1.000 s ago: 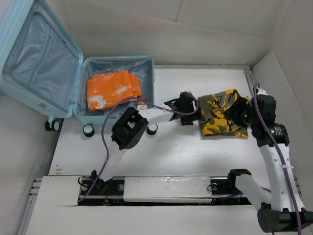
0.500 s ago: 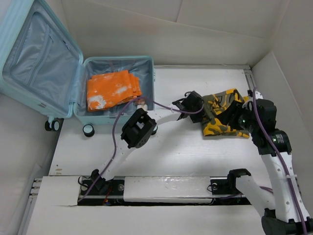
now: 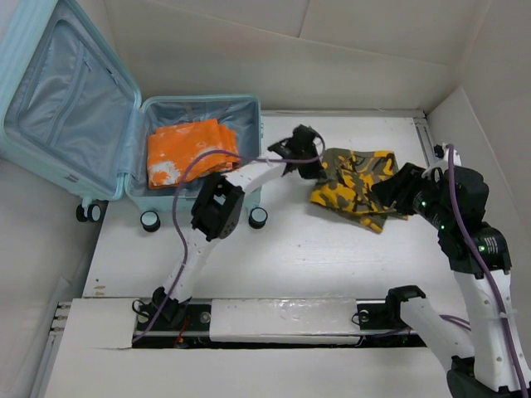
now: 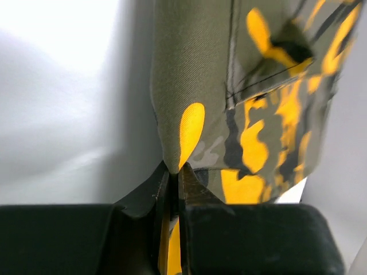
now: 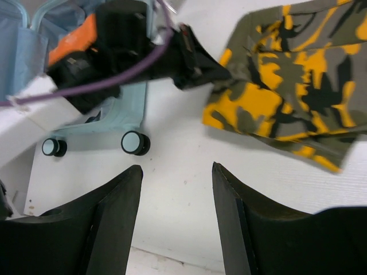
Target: Pack the luggage
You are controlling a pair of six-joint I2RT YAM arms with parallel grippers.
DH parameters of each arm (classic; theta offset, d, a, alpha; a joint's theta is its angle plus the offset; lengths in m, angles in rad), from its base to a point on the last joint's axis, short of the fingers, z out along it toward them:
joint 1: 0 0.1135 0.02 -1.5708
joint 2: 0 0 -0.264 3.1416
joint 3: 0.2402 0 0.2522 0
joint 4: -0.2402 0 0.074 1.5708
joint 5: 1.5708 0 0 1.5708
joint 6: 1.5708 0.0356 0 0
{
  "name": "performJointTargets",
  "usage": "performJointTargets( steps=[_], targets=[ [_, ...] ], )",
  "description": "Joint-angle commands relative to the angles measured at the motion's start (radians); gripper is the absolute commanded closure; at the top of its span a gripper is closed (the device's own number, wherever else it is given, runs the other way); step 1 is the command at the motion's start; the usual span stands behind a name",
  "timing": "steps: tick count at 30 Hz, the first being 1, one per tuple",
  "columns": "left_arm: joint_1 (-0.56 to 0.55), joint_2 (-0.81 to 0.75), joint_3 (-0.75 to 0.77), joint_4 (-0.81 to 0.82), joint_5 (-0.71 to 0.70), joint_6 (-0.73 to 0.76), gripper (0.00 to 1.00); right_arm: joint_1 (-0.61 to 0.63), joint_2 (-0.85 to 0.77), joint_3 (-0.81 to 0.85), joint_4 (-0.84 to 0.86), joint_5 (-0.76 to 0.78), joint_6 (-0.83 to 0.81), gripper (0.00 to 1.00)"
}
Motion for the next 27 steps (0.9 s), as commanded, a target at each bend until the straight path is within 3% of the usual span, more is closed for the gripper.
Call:
performJointTargets(
  steps=[1, 6, 9, 12, 20, 23, 27],
  targets=[
    [0.144, -0.194, 0.12, -0.122, -0.005, 0.186, 1.0, 0.008, 0.017, 0.032, 0.013, 0.027, 0.01, 0.42],
    [0.451, -0.358, 0.118, -0.139, 0.153, 0.237, 1.0, 0.017, 0.028, 0.013, 0.046, 0.027, 0.01, 0.42],
    [0.63, -0.483, -0.013, -0.061, 0.256, 0.218, 1.0, 0.017, 0.046, 0.001, 0.057, 0.005, 0.01, 0.42],
    [0.75, -0.549, -0.081, -0.061, 0.267, 0.235, 1.0, 0.017, 0.055, 0.001, 0.057, -0.004, 0.01, 0.42],
    [1.003, -0.623, -0.273, -0.021, 0.276, 0.244, 1.0, 0.027, 0.085, 0.019, 0.057, -0.004, 0.0, 0.41],
    [1.063, -0.623, -0.307, -0.021, 0.263, 0.272, 1.0, 0.036, 0.085, 0.019, 0.057, 0.005, -0.009, 0.41],
    [1.086, -0.585, -0.294, -0.142, 0.142, 0.332, 1.0, 0.045, 0.085, 0.019, 0.057, -0.005, -0.009, 0.41]
  ],
)
